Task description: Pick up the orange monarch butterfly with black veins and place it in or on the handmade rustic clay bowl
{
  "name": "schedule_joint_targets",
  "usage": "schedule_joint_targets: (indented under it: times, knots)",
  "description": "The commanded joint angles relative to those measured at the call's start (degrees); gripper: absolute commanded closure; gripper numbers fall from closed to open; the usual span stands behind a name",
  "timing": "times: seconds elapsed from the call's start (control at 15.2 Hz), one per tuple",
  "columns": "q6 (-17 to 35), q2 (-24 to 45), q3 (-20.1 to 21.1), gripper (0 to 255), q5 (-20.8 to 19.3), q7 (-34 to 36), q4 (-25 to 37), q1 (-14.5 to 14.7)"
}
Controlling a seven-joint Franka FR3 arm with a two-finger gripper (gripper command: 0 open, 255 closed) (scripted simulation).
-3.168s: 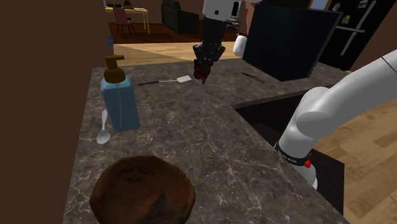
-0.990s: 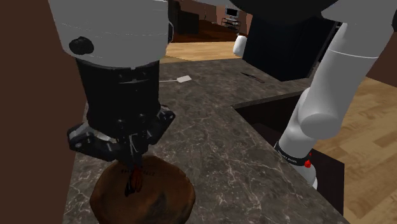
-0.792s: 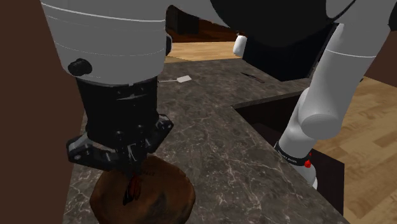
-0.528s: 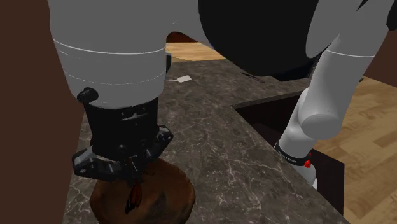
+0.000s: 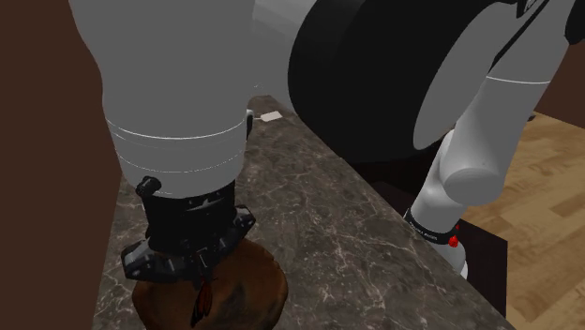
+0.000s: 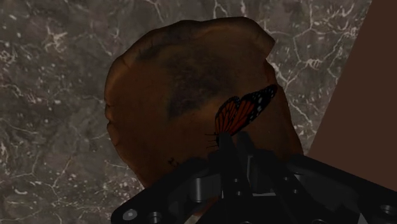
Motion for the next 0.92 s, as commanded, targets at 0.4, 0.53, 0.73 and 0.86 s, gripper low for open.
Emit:
schedule_joint_targets:
  times: [0.4,0.53,0.73,0.86]
  knots:
    - [0.1,0.1,0.0,0,-0.1,0.1,0.0,0.0]
    - [0.1,0.1,0.0,0,-0.1,0.1,0.0,0.0]
    - [-1.6,-0.8,0.1,0,0.8,-0.6,1.3,-0.3]
    - [-5.2,-2.3,0.2,0,2.3,-1.6,4.1,-0.7]
